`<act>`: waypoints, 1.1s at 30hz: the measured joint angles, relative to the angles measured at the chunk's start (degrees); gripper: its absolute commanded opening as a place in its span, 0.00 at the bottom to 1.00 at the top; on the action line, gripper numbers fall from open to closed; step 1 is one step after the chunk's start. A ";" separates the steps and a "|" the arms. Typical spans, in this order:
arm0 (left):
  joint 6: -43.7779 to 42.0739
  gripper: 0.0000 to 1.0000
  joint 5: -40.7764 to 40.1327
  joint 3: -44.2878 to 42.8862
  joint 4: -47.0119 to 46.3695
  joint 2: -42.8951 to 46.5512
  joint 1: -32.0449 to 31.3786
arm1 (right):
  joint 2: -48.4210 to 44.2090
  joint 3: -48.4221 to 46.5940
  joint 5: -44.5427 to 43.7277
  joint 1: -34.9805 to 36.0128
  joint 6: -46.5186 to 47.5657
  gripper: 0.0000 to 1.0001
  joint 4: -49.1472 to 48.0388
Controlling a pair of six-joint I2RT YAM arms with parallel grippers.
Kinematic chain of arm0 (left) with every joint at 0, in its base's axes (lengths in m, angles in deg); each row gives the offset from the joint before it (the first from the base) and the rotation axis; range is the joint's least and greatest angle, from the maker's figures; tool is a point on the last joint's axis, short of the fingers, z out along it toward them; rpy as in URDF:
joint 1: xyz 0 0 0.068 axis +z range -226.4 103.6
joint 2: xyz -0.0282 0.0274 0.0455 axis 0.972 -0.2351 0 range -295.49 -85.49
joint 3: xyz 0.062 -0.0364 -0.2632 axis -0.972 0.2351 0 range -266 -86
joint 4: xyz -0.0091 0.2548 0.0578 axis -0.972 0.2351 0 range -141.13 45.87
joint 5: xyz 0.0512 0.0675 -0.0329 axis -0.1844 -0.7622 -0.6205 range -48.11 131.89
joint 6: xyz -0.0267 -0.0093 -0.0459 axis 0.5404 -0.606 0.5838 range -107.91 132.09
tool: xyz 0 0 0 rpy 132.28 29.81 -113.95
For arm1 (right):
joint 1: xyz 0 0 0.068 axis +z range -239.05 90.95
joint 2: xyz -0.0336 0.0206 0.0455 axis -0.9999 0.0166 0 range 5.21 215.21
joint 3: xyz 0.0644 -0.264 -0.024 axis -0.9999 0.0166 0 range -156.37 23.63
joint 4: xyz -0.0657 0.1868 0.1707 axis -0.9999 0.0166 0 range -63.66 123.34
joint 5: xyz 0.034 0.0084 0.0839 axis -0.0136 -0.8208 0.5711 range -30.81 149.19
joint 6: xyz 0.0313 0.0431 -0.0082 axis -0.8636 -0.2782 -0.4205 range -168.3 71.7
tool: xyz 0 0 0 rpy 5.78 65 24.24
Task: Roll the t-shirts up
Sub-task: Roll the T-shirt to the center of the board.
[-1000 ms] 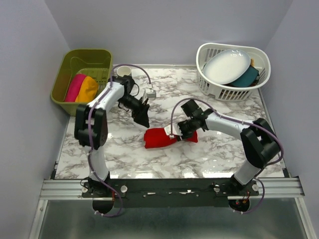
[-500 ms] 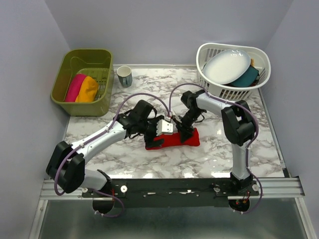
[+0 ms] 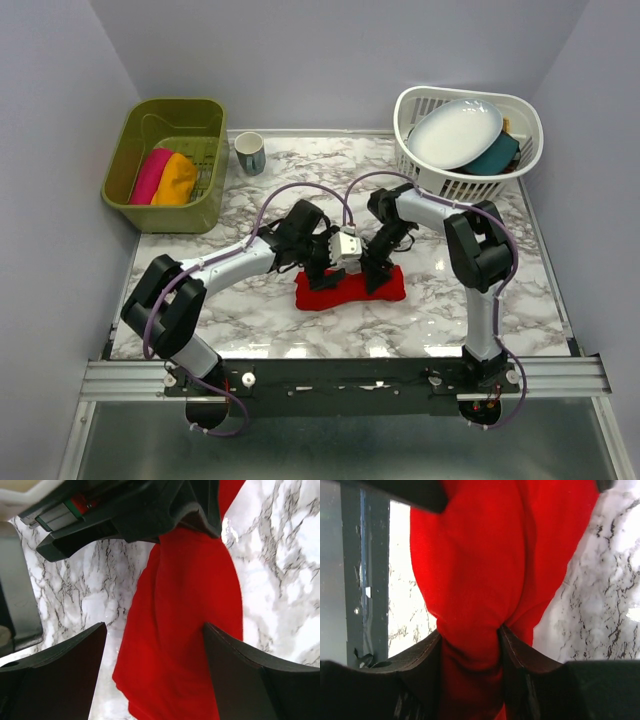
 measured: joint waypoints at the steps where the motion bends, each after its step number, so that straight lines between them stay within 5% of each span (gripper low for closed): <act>1: 0.55 0.89 0.07 -0.11 0.02 -0.07 -0.02 | -0.11 0.11 0.09 -0.09 -0.26 0.50 -0.13; 7: 6.86 0.90 0.61 -0.46 -0.22 -0.07 -0.52 | -0.37 0.42 0.24 -0.17 -1.51 0.50 -0.90; 8: 7.74 0.98 0.68 -0.46 -0.37 -0.04 -0.57 | -0.37 0.42 0.22 -0.17 -1.60 0.50 -0.92; 33: 15.37 0.98 -11.56 1.81 -12.83 -5.88 -6.40 | 0.24 1.07 -3.76 -3.13 -8.28 0.49 1.40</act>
